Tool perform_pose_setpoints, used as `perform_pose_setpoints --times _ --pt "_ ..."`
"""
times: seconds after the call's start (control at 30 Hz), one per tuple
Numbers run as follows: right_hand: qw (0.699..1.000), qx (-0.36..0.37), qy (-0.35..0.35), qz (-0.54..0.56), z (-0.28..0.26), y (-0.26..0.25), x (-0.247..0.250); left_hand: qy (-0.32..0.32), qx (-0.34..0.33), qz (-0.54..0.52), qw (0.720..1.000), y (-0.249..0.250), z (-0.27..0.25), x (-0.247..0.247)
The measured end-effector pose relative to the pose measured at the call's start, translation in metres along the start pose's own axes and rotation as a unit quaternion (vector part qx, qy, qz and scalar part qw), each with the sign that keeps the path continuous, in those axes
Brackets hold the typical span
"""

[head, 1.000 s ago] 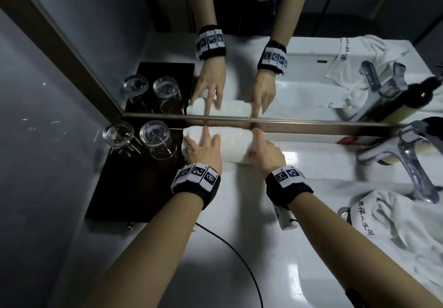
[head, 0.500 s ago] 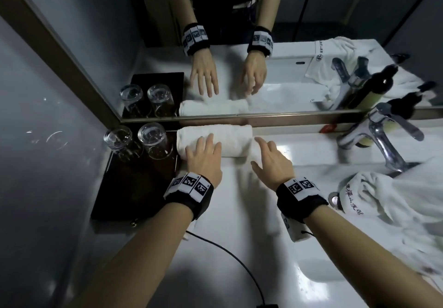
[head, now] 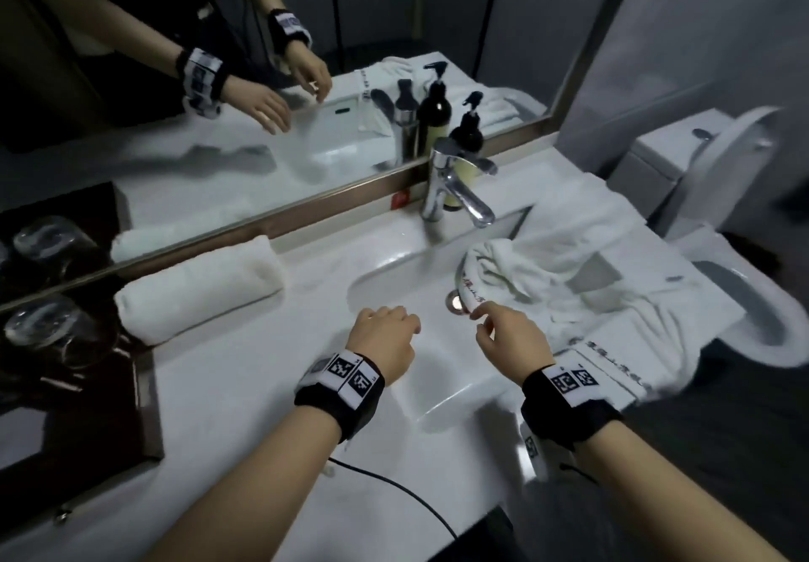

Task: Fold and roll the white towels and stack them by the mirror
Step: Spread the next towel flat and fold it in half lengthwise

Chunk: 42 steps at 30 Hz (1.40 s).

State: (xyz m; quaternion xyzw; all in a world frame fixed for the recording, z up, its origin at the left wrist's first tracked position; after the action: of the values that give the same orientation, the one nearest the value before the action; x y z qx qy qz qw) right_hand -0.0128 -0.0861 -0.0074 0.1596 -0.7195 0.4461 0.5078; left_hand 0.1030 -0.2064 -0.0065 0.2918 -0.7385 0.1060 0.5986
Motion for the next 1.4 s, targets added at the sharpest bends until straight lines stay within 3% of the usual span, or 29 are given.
perform_pose_setpoints --times 0.23,0.43,0.6,0.77,1.0,1.13,1.27,1.4 --pt "0.998 -0.034 0.057 0.023 -0.034 0.103 0.061 -0.054 -0.075 0.047 0.995 0.118 0.019 -0.029" --pt "0.995 -0.053 0.067 -0.056 -0.042 0.200 0.111 -0.082 -0.090 0.043 0.992 0.212 0.047 -0.051" --pt "0.992 -0.089 0.026 -0.088 -0.034 0.269 0.131 -0.097 -0.098 0.020 0.990 0.273 0.063 -0.067" --pt "0.986 -0.061 -0.023 -0.151 -0.004 0.305 0.133 -0.129 -0.108 0.060 0.984 0.305 0.063 -0.089" --pt "0.960 -0.056 -0.071 -0.266 0.022 0.314 0.120 -0.126 -0.084 0.048 0.987 0.299 0.066 -0.089" --pt "0.964 -0.020 -0.069 -0.256 0.025 0.299 0.120 -0.119 -0.062 0.047 0.990 0.291 0.071 -0.085" --pt "0.997 0.065 -0.022 -0.020 0.018 0.253 0.131 -0.078 -0.033 0.013 0.996 0.282 0.079 -0.069" --pt "0.973 0.147 -0.024 0.176 0.009 0.193 0.150 -0.002 -0.006 -0.150 0.989 0.270 0.087 -0.036"
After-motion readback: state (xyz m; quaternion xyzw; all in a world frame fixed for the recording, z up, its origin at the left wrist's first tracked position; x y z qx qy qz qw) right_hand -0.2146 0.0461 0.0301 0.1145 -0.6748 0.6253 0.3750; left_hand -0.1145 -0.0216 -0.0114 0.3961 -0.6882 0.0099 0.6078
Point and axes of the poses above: each hand's wrist, its own z-axis towards the middle knuckle, its own x-axis out of the back of the hand, y = z × x, the point moved 9 cm from there along z, towards the middle knuckle, and after that the axes turned 10 degrees about x, right-handed, at the moved point
